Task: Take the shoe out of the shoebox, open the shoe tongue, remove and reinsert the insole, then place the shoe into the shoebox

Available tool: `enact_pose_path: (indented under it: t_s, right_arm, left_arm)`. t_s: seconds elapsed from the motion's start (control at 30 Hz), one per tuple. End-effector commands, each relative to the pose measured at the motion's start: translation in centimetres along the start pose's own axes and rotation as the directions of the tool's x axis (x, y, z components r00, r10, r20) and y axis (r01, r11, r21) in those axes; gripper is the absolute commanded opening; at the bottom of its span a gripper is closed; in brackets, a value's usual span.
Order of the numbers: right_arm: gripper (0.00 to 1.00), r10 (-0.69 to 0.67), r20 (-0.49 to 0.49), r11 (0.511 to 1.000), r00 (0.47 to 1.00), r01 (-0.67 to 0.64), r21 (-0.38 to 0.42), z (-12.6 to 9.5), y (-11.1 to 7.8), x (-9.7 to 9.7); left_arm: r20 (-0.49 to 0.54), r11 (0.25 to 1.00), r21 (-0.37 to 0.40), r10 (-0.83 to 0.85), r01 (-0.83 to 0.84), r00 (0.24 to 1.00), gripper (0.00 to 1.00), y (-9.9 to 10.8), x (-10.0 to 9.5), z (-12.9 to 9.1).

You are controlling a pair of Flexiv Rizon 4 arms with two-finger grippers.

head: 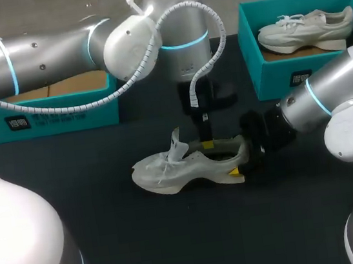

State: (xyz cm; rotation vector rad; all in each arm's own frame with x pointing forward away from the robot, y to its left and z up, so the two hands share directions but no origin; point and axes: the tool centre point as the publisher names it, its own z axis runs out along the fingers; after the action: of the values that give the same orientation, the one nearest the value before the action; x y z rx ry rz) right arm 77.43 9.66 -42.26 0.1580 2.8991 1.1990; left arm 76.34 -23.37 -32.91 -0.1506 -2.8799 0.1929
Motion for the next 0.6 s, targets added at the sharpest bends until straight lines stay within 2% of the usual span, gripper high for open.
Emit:
enact_pose_path:
  t_s: [0.03, 0.3, 0.6]
  right_arm:
    - [0.00, 0.000, 0.003, 1.000, 1.000, 0.000, 0.002, 0.4, -0.3, 0.1]
    - [0.00, 0.000, 0.003, 1.000, 1.000, 0.000, 0.002, 0.4, -0.3, 0.1]
    - [0.00, 0.000, 0.003, 1.000, 1.000, 0.000, 0.002, 0.4, -0.3, 0.1]
  left_arm:
    - [-0.012, 1.000, -0.010, 0.009, -0.009, 1.000, 0.00, -0.9, -0.7, 2.0]
    - [-0.033, 0.999, -0.006, 0.032, -0.032, 0.999, 0.00, -1.3, -1.3, 4.1]
    - [-0.058, 0.999, 0.007, 0.047, -0.047, 0.997, 0.00, -0.4, -0.8, 5.8]
